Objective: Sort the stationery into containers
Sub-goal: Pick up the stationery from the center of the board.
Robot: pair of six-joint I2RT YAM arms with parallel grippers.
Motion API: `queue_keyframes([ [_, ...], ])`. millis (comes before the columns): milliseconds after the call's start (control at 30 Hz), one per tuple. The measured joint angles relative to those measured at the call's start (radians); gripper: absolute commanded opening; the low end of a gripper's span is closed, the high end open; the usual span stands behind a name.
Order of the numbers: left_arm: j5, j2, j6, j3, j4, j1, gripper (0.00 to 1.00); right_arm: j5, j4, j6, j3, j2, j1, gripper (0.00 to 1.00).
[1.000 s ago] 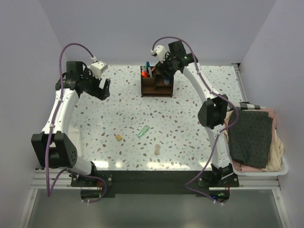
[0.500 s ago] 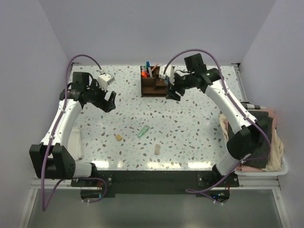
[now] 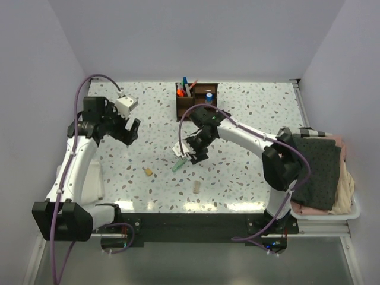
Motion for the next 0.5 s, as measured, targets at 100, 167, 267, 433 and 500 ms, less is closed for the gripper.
queue_keyframes([
  [100, -0.014, -0.037, 0.008, -0.027, -0.014, 0.003, 1.00, 0.000, 0.035, -0.046, 0.003, 0.035, 0.025, 0.61],
  [167, -0.018, -0.059, 0.013, -0.044, -0.023, 0.014, 1.00, 0.000, 0.042, -0.063, 0.022, 0.078, 0.030, 0.61],
  [267, -0.022, -0.076, 0.014, -0.060, -0.034, 0.034, 1.00, 0.006, 0.053, -0.082, 0.067, 0.156, 0.034, 0.61],
  [433, -0.023, -0.082, 0.015, -0.068, -0.037, 0.042, 1.00, 0.031, 0.048, -0.102, 0.149, 0.268, 0.035, 0.60],
  [500, -0.023, -0.084, 0.015, -0.068, -0.037, 0.046, 1.00, 0.039, 0.043, -0.111, 0.177, 0.294, 0.035, 0.59],
])
